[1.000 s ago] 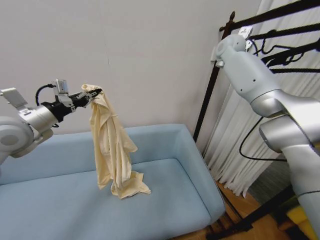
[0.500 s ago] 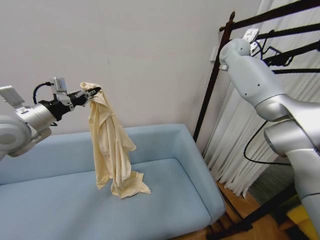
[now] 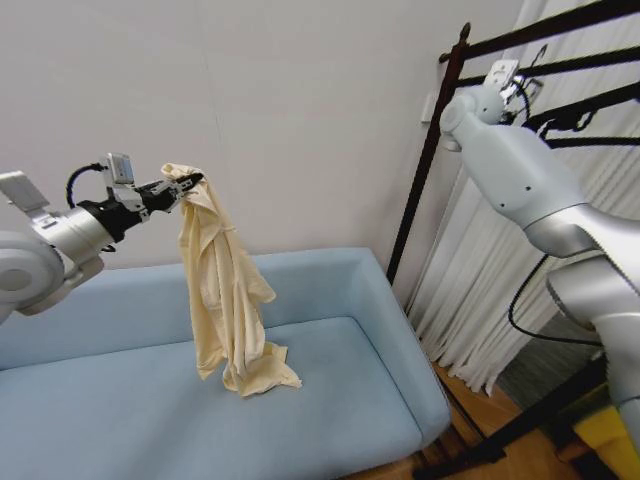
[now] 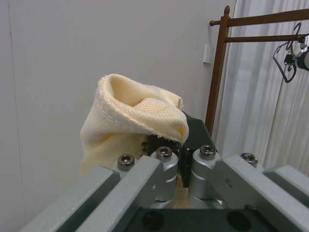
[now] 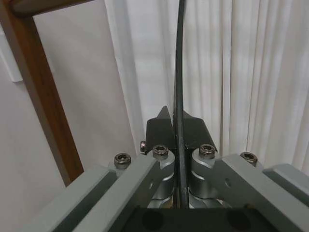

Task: Pick up the clothes from the sofa and hang them on the clothes hanger.

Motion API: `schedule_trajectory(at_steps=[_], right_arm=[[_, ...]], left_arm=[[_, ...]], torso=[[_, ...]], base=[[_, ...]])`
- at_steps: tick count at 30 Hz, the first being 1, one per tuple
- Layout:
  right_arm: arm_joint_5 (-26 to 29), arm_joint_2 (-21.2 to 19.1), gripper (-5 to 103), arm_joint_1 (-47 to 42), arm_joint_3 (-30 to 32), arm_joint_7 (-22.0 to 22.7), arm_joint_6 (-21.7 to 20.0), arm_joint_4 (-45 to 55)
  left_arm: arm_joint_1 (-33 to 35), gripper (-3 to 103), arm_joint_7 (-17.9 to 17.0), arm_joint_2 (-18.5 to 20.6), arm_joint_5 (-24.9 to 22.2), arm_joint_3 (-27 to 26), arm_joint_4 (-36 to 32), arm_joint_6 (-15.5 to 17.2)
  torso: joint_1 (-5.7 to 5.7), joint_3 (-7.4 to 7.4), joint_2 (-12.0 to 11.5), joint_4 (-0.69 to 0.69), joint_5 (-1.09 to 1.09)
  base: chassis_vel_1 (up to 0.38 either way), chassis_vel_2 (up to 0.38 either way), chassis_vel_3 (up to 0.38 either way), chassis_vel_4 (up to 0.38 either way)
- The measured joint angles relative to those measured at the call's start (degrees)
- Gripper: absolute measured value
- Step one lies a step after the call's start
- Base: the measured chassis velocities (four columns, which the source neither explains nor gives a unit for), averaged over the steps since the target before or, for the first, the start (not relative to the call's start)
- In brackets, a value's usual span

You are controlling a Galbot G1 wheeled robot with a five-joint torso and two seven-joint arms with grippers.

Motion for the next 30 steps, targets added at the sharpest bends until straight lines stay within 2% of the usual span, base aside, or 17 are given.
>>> schedule_trajectory(at_steps=[3, 10, 20, 22, 23, 26, 27, 30], right_arm=[[3.04, -3.24, 1, -1.43, -0.45, -0.02, -1.32, 6.39], [-0.09, -7.94, 1, -4.92, -0.39, -1.41, -1.57, 13.70], [-0.54, -15.43, 1, -10.89, 0.94, -3.78, -1.77, 27.38], [0.12, -18.06, 1, -13.48, 1.75, -5.85, -1.87, 31.84], [0.12, -18.06, 1, -13.48, 1.75, -5.85, -1.87, 31.84], [1.31, -22.04, 1, -16.72, 2.77, -11.11, -2.19, 39.09], [1.31, -22.04, 1, -16.72, 2.77, -11.11, -2.19, 39.09], [5.55, -25.18, 1, -19.33, 4.67, -16.63, -2.19, 46.05]], left_arm=[[0.54, 1, -0.43, -0.63, 0.06, -0.56, -0.32, 0.14], [2.45, 1, -0.86, -1.59, 0.72, -1.88, -1.26, 0.30], [8.69, 1, -0.97, -2.05, 1.37, -6.54, -2.92, 0.29], [10.96, 1, -0.85, -1.71, 1.36, -8.49, -3.56, 0.41], [10.96, 1, -0.85, -1.71, 1.36, -8.49, -3.56, 0.41], [12.03, 1, -0.79, -0.52, 1.21, -9.35, -3.73, 0.73], [12.03, 1, -0.79, -0.52, 1.21, -9.35, -3.73, 0.73], [11.62, 1, -0.62, 1.46, 0.45, -9.18, -3.16, 0.74]], torso=[[0.00, 0.00, 0.00, 0.00, -0.01], [0.00, 0.00, 0.01, 0.00, 0.01], [0.00, -0.01, 0.01, 0.00, -0.02], [0.00, -0.01, 0.01, 0.02, -0.01], [0.00, -0.01, 0.01, 0.02, -0.01], [-0.01, -0.01, 0.01, -0.01, -0.01], [-0.01, -0.01, 0.01, -0.01, -0.01], [-0.01, -0.01, 0.01, 0.00, -0.01]], base=[[0.000, 0.000, 0.000, 0.000], [0.000, 0.000, 0.000, 0.000], [0.000, 0.000, 0.000, 0.000], [0.000, 0.000, 0.000, 0.000], [0.000, 0.000, 0.000, 0.000], [0.000, 0.000, 0.000, 0.000], [0.000, 0.000, 0.000, 0.000], [0.000, 0.000, 0.000, 0.000]])
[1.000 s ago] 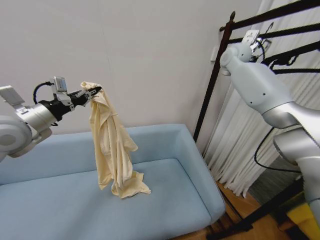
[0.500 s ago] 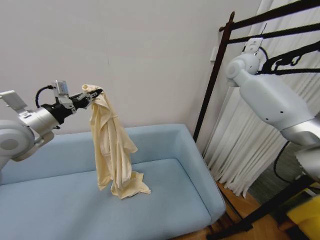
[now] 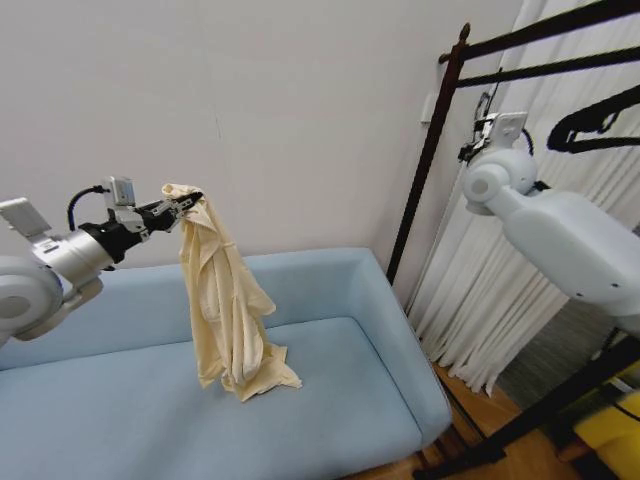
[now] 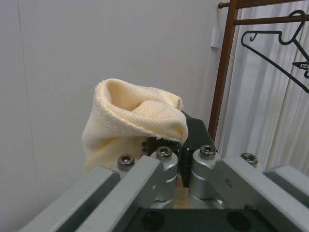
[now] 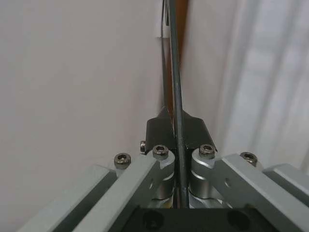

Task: Pick up the clothes from the sofa and hang them on the clothes hanger.

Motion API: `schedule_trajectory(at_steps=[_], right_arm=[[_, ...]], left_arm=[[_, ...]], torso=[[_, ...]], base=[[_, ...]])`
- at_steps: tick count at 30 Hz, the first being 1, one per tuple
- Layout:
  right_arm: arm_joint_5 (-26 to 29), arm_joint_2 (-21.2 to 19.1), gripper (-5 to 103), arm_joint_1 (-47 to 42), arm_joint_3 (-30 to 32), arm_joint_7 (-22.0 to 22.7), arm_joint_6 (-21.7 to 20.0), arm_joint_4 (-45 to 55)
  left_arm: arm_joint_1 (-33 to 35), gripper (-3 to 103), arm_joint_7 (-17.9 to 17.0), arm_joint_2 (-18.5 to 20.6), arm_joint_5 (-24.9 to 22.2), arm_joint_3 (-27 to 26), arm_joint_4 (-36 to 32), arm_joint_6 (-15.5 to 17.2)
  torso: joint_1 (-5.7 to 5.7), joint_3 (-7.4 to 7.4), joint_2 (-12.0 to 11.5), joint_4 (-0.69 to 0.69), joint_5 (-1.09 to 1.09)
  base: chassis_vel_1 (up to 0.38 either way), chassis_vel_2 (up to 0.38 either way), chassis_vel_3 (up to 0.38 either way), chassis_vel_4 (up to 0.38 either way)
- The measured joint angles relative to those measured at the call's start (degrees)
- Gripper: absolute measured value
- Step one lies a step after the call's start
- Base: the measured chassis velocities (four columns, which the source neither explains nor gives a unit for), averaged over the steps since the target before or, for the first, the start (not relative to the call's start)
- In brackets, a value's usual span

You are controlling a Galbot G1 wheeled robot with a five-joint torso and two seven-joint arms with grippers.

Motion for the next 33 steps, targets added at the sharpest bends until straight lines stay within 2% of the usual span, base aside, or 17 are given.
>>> schedule_trajectory(at_steps=[2, 3, 6, 7, 8, 9, 10, 12, 13, 15, 16, 18, 24, 33], right_arm=[[4.66, -3.07, 1, -2.75, 2.20, -7.29, -0.23, 5.53], [4.66, -3.07, 1, -2.75, 2.20, -7.29, -0.23, 5.53], [7.82, -7.60, 1, -9.03, 6.14, -20.60, -0.54, 11.05], [7.93, -8.59, 1, -10.93, 7.24, -23.80, -0.53, 12.08], [7.93, -8.59, 1, -10.93, 7.24, -23.80, -0.53, 12.08], [7.96, -9.80, 1, -14.04, 9.09, -28.67, -0.43, 13.44], [7.91, -11.46, 1, -19.90, 12.99, -36.08, -0.26, 15.33], [7.72, -13.05, 1, -26.90, 18.41, -45.21, -0.06, 16.66], [7.72, -13.05, 1, -26.90, 18.41, -45.21, -0.06, 16.66], [6.69, -14.43, 1, -34.97, 25.61, -55.08, 0.37, 17.72], [6.24, -14.76, 1, -38.19, 28.06, -57.87, 0.47, 18.26], [5.75, -14.87, 1, -43.31, 30.89, -60.73, 1.29, 19.67], [4.98, -14.48, 1, -46.86, 32.73, -64.17, 2.29, 21.97], [5.29, -11.06, 1, -45.01, 31.18, -62.97, 2.61, 27.14]], left_arm=[[-0.43, 1, 0.76, 1.88, -1.15, 0.21, 0.93, 0.00], [-0.43, 1, 0.76, 1.88, -1.15, 0.21, 0.93, 0.00], [-1.95, 1, 2.63, 5.27, -3.66, 1.41, 2.92, 0.00], [-2.43, 1, 3.40, 6.18, -4.61, 1.77, 3.46, 0.07], [-2.43, 1, 3.40, 6.18, -4.61, 1.77, 3.46, 0.07], [-2.78, 1, 4.81, 7.21, -5.78, 2.04, 4.03, 0.21], [-3.07, 1, 8.18, 8.83, -7.10, 2.29, 5.27, 0.47], [-3.08, 1, 13.34, 10.45, -7.35, 2.64, 7.14, 0.45], [-3.08, 1, 13.34, 10.45, -7.35, 2.64, 7.14, 0.45], [-2.95, 1, 18.44, 11.98, -6.92, 2.97, 9.20, 0.33], [-2.88, 1, 20.69, 12.66, -6.36, 3.10, 10.31, 0.29], [-2.83, 1, 23.50, 13.80, -5.49, 3.22, 12.11, 0.27], [-2.87, 1, 25.41, 15.78, -5.12, 3.39, 14.00, 0.01], [-2.89, 1, 25.87, 17.65, -5.11, 3.31, 14.73, -0.11]], torso=[[0.00, 0.00, 0.00, 0.03, -0.02], [0.00, 0.00, 0.00, 0.03, -0.02], [0.00, 0.00, 0.00, 0.01, -0.01], [0.00, 0.00, 0.00, 0.00, 0.01], [0.00, 0.00, 0.00, 0.00, 0.01], [0.00, 0.00, 0.00, -0.01, 0.01], [0.00, 0.00, 0.00, -0.01, 0.02], [0.00, 0.01, 0.00, 0.00, 0.02], [0.00, 0.01, 0.00, 0.00, 0.02], [0.01, 0.00, 0.00, 0.01, -0.02], [0.00, 0.00, 0.00, -0.01, -0.02], [0.00, 0.01, 0.00, 0.00, 0.02], [0.01, 0.01, -0.01, 0.02, -0.02], [0.01, 0.01, -0.01, 0.02, -0.01]], base=[[0.000, 0.000, 0.000, 0.000], [0.000, 0.000, 0.000, 0.000], [0.000, 0.000, 0.000, 0.000], [0.000, 0.000, 0.000, 0.000], [0.000, 0.000, 0.000, 0.000], [0.000, 0.000, 0.000, 0.000], [0.000, 0.000, 0.000, 0.000], [0.000, 0.000, 0.000, 0.000], [0.000, 0.000, 0.000, 0.000], [0.000, 0.000, 0.000, 0.000], [0.000, 0.000, 0.000, 0.000], [0.000, 0.000, 0.000, 0.000], [0.000, 0.000, 0.000, 0.000], [0.000, 0.000, 0.000, 0.000]])
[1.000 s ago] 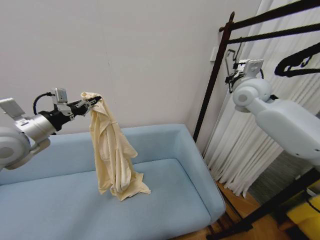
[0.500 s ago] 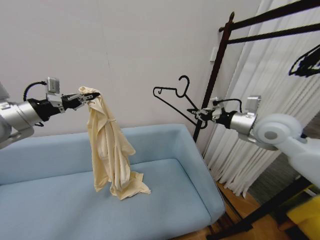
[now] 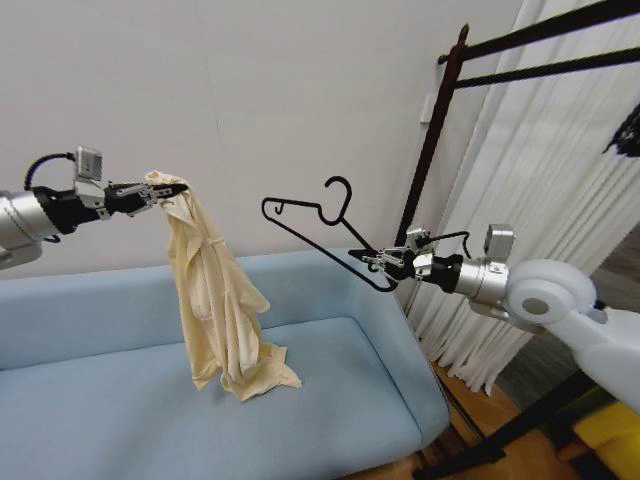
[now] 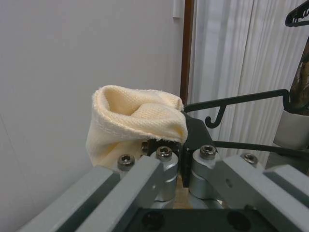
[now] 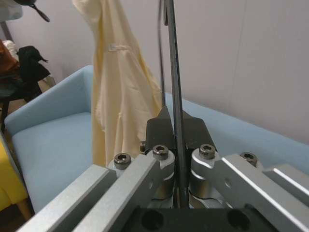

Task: Pick up the clothes from the sofa and hang them on the clothes hanger.

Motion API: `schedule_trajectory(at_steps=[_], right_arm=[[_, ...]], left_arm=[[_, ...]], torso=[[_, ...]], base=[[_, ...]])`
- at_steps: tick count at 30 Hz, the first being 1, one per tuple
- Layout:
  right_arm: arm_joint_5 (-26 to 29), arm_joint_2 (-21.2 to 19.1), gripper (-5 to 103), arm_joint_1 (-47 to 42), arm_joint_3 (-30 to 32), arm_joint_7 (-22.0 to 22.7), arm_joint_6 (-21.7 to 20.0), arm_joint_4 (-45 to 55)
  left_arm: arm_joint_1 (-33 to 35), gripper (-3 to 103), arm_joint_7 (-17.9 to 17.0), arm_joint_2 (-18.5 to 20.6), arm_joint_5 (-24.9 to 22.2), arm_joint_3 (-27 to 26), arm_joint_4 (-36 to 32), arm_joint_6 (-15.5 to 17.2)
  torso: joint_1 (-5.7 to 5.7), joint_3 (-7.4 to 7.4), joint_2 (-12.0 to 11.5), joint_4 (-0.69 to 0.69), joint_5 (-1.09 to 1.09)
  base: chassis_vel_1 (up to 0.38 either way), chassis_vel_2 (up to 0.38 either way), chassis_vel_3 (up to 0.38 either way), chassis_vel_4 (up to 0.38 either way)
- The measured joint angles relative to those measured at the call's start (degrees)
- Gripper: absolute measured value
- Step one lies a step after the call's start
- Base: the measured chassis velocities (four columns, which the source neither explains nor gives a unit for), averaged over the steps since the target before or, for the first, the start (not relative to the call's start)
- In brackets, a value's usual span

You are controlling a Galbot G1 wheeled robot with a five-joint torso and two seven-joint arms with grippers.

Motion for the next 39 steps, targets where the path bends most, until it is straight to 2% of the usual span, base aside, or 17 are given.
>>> schedule_trajectory(at_steps=[18, 29, 39], right_arm=[[0.86, 0.91, 1, 0.09, -2.38, 5.32, 0.06, 7.27], [3.81, -0.36, 1, 5.23, -1.68, 5.56, 0.24, 7.80], [4.21, -0.45, 1, 7.00, -2.23, 5.73, 0.23, 8.91]], left_arm=[[-0.38, 1, -1.60, -0.30, -0.04, -0.43, -1.82, -0.19], [-0.45, 1, -2.03, -0.03, -0.02, -0.50, -1.79, 0.05], [-0.45, 1, -2.09, -0.11, 0.05, -0.51, -1.69, 0.11]], torso=[[0.00, 0.00, 0.00, -0.02, 0.01], [0.00, 0.00, 0.00, -0.02, 0.01], [0.00, 0.00, 0.00, -0.02, 0.00]], base=[[0.000, 0.000, 0.000, 0.000], [0.000, 0.000, 0.000, 0.000], [0.000, 0.000, 0.000, 0.000]])
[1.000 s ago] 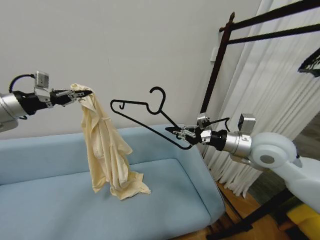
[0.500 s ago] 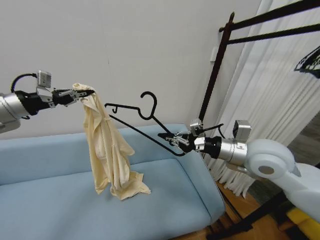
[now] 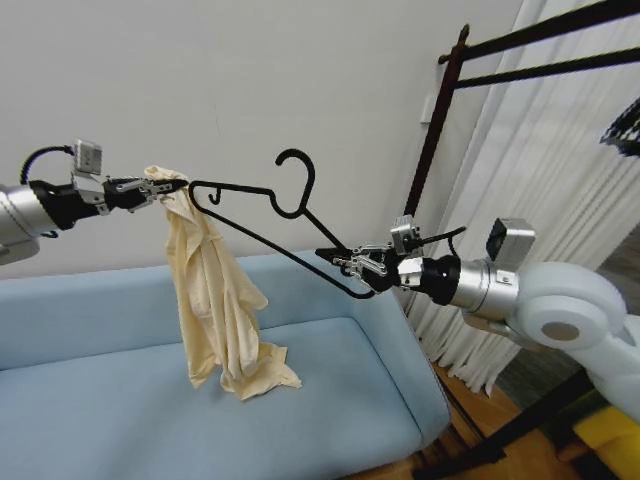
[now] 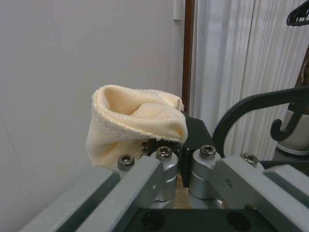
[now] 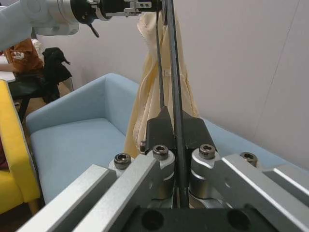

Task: Pick up the clothes from the sofa and hang them on the clothes hanger.

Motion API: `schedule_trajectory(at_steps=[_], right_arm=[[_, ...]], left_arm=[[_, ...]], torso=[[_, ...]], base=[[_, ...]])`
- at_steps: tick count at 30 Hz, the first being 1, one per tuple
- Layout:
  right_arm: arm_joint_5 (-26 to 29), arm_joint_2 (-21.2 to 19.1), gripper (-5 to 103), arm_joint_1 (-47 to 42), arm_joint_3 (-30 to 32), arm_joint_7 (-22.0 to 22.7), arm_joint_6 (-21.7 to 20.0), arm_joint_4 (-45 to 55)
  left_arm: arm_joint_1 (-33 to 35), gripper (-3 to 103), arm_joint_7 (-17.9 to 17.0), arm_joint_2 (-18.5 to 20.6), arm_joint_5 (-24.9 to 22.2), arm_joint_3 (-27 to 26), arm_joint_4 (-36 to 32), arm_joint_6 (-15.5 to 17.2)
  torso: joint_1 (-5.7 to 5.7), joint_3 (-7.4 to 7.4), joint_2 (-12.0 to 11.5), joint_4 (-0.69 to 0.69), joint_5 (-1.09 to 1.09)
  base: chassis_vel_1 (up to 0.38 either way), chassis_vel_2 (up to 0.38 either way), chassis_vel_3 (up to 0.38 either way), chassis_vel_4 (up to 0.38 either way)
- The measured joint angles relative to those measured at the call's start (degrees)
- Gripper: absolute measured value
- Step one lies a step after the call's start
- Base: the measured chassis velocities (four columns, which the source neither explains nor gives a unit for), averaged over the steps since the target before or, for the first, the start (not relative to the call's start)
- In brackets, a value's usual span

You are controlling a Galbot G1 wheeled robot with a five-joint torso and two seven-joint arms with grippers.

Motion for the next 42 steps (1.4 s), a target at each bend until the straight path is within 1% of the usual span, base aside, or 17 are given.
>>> schedule_trajectory(at_steps=[5, 8, 13, 22, 26, 30, 34, 42], right_arm=[[-1.98, 0.59, 1, 0.09, -0.92, -0.10, -0.02, -1.12], [-2.85, 0.20, 1, -0.46, -0.93, -1.10, -0.03, -2.99], [-1.89, 0.02, 1, -0.07, -0.86, -1.18, -0.03, -3.83], [-1.65, 0.19, 1, -0.51, -1.30, -1.18, -0.11, -2.09], [-1.74, 0.51, 1, 0.33, -2.64, -1.21, -0.15, -2.07], [-2.54, 1.92, 1, 2.25, -5.87, -1.17, -0.17, -1.89], [-2.35, 2.32, 1, 4.29, -7.23, -1.11, -0.17, -1.74], [-0.88, 0.56, 1, 5.89, -5.92, -2.06, -0.18, -3.20]], left_arm=[[-0.17, 1, 0.08, 0.08, -0.03, -0.09, -0.15, 0.04], [-0.21, 1, 0.38, 0.20, -0.04, -0.15, -0.15, 0.06], [-0.26, 1, 0.62, 0.22, -0.04, -0.20, -0.08, 0.07], [-0.34, 1, 0.66, 0.03, 0.02, -0.21, 0.11, 0.07], [-0.41, 1, 0.66, -0.08, 0.05, -0.21, 0.01, 0.07], [-0.48, 1, 0.66, -0.04, 0.07, -0.20, 0.06, 0.07], [-0.50, 1, 0.65, 0.11, 0.09, -0.20, 0.23, 0.07], [-0.55, 1, 0.65, 0.28, 0.12, -0.21, 0.60, 0.07]], torso=[[0.00, 0.00, 0.00, 0.02, 0.01], [0.00, 0.01, 0.00, 0.01, 0.01], [0.00, 0.00, 0.00, 0.00, 0.01], [0.00, 0.00, 0.00, 0.00, 0.01], [0.00, 0.00, 0.00, 0.00, 0.00], [0.00, 0.00, 0.00, 0.01, 0.01], [0.00, 0.01, 0.00, 0.01, 0.00], [0.00, 0.00, 0.00, 0.01, 0.00]], base=[[0.000, 0.000, 0.000, 0.000], [0.000, 0.000, 0.000, 0.000], [0.000, 0.000, 0.000, 0.000], [0.000, 0.000, 0.000, 0.000], [0.000, 0.000, 0.000, 0.000], [0.000, 0.000, 0.000, 0.000], [0.000, 0.000, 0.000, 0.000], [0.000, 0.000, 0.000, 0.000]])
